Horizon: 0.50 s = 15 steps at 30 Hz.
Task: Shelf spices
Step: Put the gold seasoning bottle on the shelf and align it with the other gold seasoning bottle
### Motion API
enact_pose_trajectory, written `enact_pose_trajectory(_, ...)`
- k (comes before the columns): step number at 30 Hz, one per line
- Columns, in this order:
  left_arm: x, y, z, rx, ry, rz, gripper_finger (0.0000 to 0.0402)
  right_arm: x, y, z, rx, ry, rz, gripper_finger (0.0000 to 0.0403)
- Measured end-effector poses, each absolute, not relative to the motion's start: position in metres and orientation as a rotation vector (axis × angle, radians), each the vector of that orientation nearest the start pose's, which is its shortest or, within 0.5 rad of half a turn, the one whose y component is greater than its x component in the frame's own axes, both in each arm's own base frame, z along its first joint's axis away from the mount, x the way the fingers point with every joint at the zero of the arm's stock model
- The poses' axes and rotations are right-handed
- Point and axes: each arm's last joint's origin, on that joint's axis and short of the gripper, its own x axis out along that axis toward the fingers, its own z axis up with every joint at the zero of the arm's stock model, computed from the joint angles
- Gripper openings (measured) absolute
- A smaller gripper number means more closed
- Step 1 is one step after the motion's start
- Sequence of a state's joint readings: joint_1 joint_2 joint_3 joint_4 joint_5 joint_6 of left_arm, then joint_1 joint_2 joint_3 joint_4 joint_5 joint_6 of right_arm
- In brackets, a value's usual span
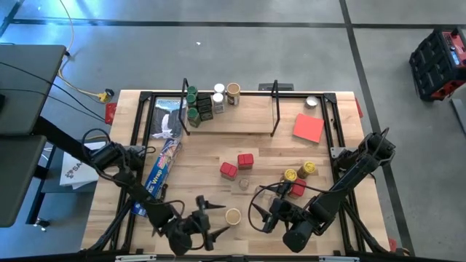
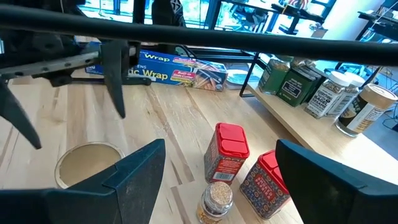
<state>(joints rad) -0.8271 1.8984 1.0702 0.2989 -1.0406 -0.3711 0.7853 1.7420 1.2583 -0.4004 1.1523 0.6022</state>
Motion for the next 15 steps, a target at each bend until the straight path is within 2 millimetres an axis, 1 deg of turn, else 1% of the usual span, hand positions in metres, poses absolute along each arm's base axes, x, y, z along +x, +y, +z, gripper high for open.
enact_pose_trajectory(6,0.272,-0.259,0.156,-0.039,0.356,0.334,0.034,0.273,0.235,0.242,-0.156,0.358,-0.483,0.03)
enact_pose_trajectory(9,0.273,-0.258,0.148,-0.101,0.361,0.359,0.034,0.273,0.235,0.242,-0.156,0.358,-0.483,0.03)
enact_pose_trajectory(15,0.279,-0.265,0.135,-0.062,0.35,0.322,0.034,0.273,0.235,0.242,-0.156,0.358,-0.483,0.03)
